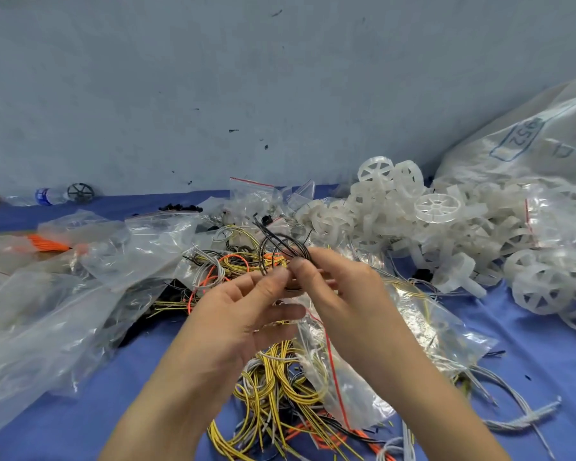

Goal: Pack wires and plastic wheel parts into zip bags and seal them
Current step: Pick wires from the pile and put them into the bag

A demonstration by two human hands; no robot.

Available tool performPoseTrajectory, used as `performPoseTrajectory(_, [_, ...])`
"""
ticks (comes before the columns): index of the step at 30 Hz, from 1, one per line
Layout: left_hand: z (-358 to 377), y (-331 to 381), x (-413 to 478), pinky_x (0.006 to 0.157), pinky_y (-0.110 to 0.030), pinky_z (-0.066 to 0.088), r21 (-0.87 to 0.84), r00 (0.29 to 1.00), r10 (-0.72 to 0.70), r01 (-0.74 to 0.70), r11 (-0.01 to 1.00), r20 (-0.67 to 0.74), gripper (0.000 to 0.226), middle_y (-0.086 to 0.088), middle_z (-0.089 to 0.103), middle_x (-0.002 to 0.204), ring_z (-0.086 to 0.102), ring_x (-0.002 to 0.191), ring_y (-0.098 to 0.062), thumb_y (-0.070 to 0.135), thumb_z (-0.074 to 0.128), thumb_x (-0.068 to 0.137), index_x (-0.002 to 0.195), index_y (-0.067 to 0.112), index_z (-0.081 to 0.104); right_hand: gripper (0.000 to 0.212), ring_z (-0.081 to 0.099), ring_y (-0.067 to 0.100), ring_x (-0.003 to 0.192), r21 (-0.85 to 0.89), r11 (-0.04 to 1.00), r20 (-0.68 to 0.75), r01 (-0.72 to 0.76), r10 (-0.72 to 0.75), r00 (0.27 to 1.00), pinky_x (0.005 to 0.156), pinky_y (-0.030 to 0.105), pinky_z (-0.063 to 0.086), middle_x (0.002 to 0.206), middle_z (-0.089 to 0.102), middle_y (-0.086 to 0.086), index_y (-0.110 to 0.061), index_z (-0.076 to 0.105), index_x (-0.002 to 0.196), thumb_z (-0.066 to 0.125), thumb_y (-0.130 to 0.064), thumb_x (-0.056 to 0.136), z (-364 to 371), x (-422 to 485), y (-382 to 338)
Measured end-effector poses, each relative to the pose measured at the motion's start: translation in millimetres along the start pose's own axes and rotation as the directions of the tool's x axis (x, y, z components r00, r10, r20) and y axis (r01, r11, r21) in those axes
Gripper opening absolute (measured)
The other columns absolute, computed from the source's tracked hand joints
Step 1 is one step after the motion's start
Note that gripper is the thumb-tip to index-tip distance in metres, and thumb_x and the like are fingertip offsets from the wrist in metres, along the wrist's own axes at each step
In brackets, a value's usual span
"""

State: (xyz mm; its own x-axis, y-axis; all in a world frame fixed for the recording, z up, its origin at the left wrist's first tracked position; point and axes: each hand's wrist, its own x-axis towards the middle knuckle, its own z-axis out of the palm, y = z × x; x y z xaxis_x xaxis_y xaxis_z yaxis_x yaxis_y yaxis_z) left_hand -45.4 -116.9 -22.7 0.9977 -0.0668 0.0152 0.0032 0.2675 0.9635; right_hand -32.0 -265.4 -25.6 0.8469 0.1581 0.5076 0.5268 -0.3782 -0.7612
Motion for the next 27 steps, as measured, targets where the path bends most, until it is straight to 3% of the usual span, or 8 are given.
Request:
performPoseTrajectory(3, [-4, 1, 1, 0.057, -0.02, 0.054, 0.465, 0.935, 0.322, -0.221, 0.857, -0.15, 0.041, 0.012, 0.072, 0.087, 0.067, 0.07, -0.003, 0.054, 0.067, 0.07, 0.105, 0.033, 0.069, 0.022, 0.064, 0.01, 0.079, -0.006, 1.0, 0.017, -0.011, 0.011, 1.0, 0.072, 0.037, 0.049, 0.083, 0.07, -0.004, -0.019, 0.07, 0.093, 0.052, -0.03, 0.102, -2, -1, 1])
performPoseTrajectory(9, [4, 4, -3, 0.052, -0.004, 0.04, 0.408, 0.828, 0.548, -0.462, 0.787, -0.12, 0.017, 0.02, 0.064, 0.065, 0.052, 0.053, 0.007, 0.041, 0.061, 0.088, 0.097, 0.037, 0.074, 0.022, 0.066, 0.017, 0.078, -0.026, 0.999, 0.098, -0.026, 0.028, 0.995, 0.072, 0.042, 0.05, 0.081, 0.071, -0.001, -0.018, 0.068, 0.09, 0.054, -0.031, 0.101, 5, -4, -3])
performPoseTrajectory(11, [2, 4, -2, 0.059, -0.007, 0.045, 0.403, 0.818, 0.559, -0.47, 0.785, -0.135, 0.016, 0.02, 0.067, 0.069, 0.057, 0.059, 0.006, 0.041, 0.062, 0.088, 0.097, 0.039, 0.075, 0.021, 0.065, 0.017, 0.078, -0.006, 1.0, 0.11, -0.028, 0.028, 0.994, 0.072, 0.042, 0.05, 0.081, 0.071, 0.0, -0.019, 0.068, 0.091, 0.055, -0.031, 0.1, 6, -4, -5])
performPoseTrajectory(14, [-2, 5, -3, 0.086, -0.041, 0.056, 0.37, 0.846, 0.515, -0.438, 0.819, -0.14, 0.023, 0.009, 0.075, 0.094, 0.071, 0.089, -0.013, 0.046, 0.064, 0.085, 0.103, 0.036, 0.074, 0.023, 0.06, 0.016, 0.07, -0.004, 0.999, 0.141, -0.045, 0.045, 0.989, 0.065, 0.04, 0.048, 0.077, 0.068, 0.003, -0.016, 0.068, 0.09, 0.055, -0.032, 0.1, 6, -5, -5])
performPoseTrajectory(17, [-4, 7, -4, 0.088, -0.055, 0.053, 0.381, 0.823, 0.54, -0.449, 0.808, -0.177, 0.024, 0.006, 0.075, 0.096, 0.071, 0.094, -0.02, 0.049, 0.066, 0.084, 0.101, 0.035, 0.075, 0.028, 0.048, 0.007, 0.053, 0.016, 0.994, 0.212, -0.111, 0.105, 0.972, 0.051, 0.03, 0.032, 0.069, 0.064, 0.004, -0.013, 0.065, 0.084, 0.054, -0.033, 0.1, 7, -7, -4])
performPoseTrajectory(19, [-4, 8, -5, 0.084, -0.058, 0.054, 0.391, 0.812, 0.551, -0.452, 0.802, -0.192, 0.026, 0.005, 0.075, 0.092, 0.071, 0.089, -0.025, 0.051, 0.066, 0.082, 0.099, 0.034, 0.075, 0.029, 0.065, 0.021, 0.063, 0.05, 0.984, 0.265, -0.169, 0.15, 0.952, 0.052, 0.036, 0.035, 0.065, 0.067, -0.006, -0.014, 0.063, 0.08, 0.053, -0.032, 0.1, 8, -7, -4])
performPoseTrajectory(21, [-4, 9, -5, 0.079, -0.057, 0.056, 0.386, 0.806, 0.558, -0.459, 0.8, -0.2, 0.026, 0.007, 0.074, 0.086, 0.07, 0.083, -0.025, 0.051, 0.066, 0.082, 0.098, 0.034, 0.075, 0.027, 0.066, 0.039, 0.079, 0.07, 0.975, 0.296, -0.209, 0.18, 0.938, 0.06, 0.049, 0.047, 0.07, 0.071, -0.008, -0.01, 0.066, 0.086, 0.052, -0.03, 0.099, 11, -7, -5])
performPoseTrajectory(27, [-10, 8, 2, 0.057, -0.021, 0.054, 0.117, 0.858, 0.42, -0.404, 0.907, -0.295, 0.018, 0.008, 0.071, 0.077, 0.065, 0.067, -0.004, 0.036, 0.062, 0.086, 0.087, 0.028, 0.078, 0.029, 0.057, 0.028, 0.059, 0.126, 0.975, 0.218, -0.183, 0.153, 0.964, 0.057, 0.044, 0.052, 0.073, 0.073, -0.004, -0.011, 0.071, 0.09, 0.056, -0.034, 0.098, 10, -8, -6])
